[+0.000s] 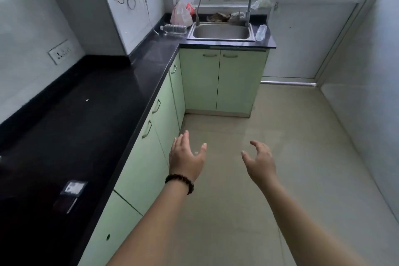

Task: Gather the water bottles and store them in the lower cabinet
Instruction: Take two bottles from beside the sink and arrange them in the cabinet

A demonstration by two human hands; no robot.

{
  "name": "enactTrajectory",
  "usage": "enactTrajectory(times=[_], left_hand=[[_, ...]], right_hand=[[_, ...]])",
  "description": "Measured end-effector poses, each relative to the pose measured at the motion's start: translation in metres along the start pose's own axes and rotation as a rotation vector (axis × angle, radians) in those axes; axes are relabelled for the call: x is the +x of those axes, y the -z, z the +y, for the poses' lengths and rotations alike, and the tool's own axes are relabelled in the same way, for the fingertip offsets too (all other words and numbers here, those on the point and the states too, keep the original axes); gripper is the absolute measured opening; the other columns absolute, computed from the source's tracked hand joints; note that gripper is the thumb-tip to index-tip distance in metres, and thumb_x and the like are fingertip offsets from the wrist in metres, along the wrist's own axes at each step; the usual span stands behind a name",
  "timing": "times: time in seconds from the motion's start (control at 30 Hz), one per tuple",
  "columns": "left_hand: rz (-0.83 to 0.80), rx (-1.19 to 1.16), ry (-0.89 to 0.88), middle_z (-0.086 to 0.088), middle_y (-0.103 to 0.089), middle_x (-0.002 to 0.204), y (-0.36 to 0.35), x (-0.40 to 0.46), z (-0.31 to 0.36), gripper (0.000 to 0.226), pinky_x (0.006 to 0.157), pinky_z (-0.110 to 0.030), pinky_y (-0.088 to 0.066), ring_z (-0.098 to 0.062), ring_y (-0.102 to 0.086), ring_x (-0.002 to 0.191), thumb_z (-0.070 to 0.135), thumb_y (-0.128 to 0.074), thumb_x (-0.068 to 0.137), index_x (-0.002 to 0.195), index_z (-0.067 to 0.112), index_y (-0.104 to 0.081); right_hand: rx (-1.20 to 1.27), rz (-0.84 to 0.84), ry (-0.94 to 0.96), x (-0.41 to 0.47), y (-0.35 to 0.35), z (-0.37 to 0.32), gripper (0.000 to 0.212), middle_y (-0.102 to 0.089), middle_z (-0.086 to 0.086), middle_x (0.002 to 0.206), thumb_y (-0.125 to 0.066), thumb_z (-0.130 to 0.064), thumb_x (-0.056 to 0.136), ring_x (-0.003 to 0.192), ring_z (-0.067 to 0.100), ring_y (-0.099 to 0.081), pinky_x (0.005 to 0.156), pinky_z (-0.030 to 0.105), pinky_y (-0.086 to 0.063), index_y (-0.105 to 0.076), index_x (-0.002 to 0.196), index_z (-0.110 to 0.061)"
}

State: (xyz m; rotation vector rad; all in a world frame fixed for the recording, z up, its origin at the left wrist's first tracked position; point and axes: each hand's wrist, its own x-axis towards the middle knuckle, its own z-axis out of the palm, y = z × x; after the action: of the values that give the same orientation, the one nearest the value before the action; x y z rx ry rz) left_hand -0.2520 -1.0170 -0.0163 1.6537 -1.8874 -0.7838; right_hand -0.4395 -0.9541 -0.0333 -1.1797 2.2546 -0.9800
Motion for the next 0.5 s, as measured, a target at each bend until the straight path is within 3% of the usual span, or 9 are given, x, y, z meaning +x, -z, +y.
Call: enactTrajectory(times=[0.27,0.5], left_hand=[[-0.059,0.007,-0.019,-0.007,-0.027,0.157,-0.052,0.143,0.027,0.075,0.118,-0.031,-0.015,-0.02,-0.018,0.146,0.047,-0.053,0.092,0.151,0.013,-0.024],[-0.062,0.032,-0.015,-0.009,-0.029,0.156,-0.113,0.304,0.076,0.076,0.119,-0.036,-0.017,-0.022,-0.018,0.146,0.048,-0.055,0.09,0.151,0.012,-0.026]], right_hand=[[0.041,0.031,-0.048,0.14,-0.017,-0.001,0.046,-0.049,0.013,0.136,-0.062,-0.019,0.088,0.128,0.026,-0.043,0.106,0.03,-0.03,-0.051,0.131,-0.004],[0.073,0.055,-0.066,0.318,-0.012,0.006,0.046,-0.048,0.013,0.136,-0.061,-0.019,0.089,0.128,0.026,-0.043,0.106,0.032,-0.031,-0.05,0.131,-0.004]])
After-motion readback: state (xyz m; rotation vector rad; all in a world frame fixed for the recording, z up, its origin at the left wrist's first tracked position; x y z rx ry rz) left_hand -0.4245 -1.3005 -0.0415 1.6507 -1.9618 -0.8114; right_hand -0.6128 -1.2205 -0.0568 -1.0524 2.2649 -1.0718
